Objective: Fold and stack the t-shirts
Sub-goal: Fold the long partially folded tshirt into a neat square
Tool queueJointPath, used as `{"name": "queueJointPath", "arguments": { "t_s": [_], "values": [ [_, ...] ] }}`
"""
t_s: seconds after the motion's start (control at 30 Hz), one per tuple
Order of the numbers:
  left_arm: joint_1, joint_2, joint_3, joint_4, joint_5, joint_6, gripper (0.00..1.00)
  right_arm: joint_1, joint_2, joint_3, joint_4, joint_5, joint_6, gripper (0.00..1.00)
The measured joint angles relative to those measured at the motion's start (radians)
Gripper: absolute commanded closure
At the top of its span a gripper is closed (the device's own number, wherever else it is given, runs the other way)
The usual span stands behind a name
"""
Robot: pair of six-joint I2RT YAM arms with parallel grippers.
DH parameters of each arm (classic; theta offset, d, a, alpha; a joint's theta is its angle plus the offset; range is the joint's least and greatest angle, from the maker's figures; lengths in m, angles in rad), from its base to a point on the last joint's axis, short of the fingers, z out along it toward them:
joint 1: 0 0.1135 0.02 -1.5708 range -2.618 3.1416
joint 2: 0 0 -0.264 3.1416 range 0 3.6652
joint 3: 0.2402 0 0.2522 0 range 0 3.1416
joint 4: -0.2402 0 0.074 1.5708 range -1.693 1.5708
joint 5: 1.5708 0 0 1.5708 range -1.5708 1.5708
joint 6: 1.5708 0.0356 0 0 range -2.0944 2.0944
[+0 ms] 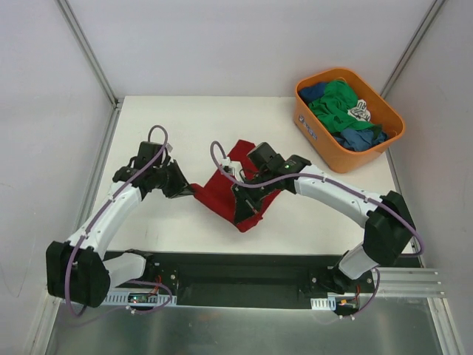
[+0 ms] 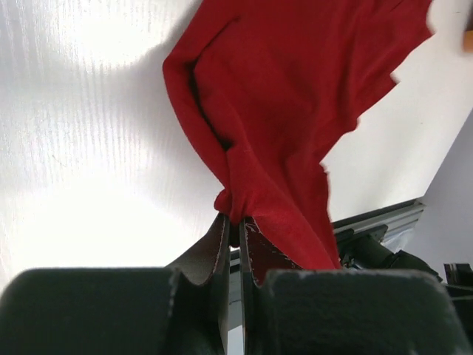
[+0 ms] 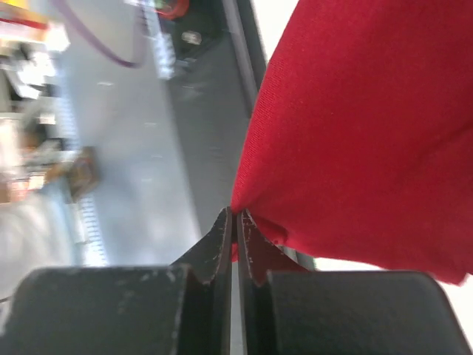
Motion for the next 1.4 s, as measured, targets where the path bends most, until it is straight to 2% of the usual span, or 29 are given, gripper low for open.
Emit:
{"name": "queueJointPath", "arguments": {
  "t_s": [0.2, 0.37, 0.9, 1.2, 1.4],
  "values": [
    [-0.001, -0.054, 0.071, -0.033, -0.036, -0.002, 1.0, -0.095, -0.007, 0.003, -0.012, -0.13, 0.049, 0.99],
    [-0.007, 0.038, 0.19, -0.044, -0.041, 0.012, 1.0, -0.187, -0.027, 0.003, -0.011, -0.142, 0.094, 0.99],
    [-0.053, 0.539, 0.646, -0.053, 0.074, 0.067, 1.0, -0.476, -0.01, 0.008, -0.011, -0.082, 0.147, 0.99],
    [-0.106, 0.929, 0.984, -0.043, 0.128, 0.121, 1.0, -0.57, 0.147, 0.039, -0.005, -0.03, 0.157, 0.99],
    [-0.131, 1.174, 1.181, -0.045, 0.147, 0.121, 0.97, -0.633, 0.283, 0.091, 0.006, 0.037, 0.167, 0.95]
  ]
}}
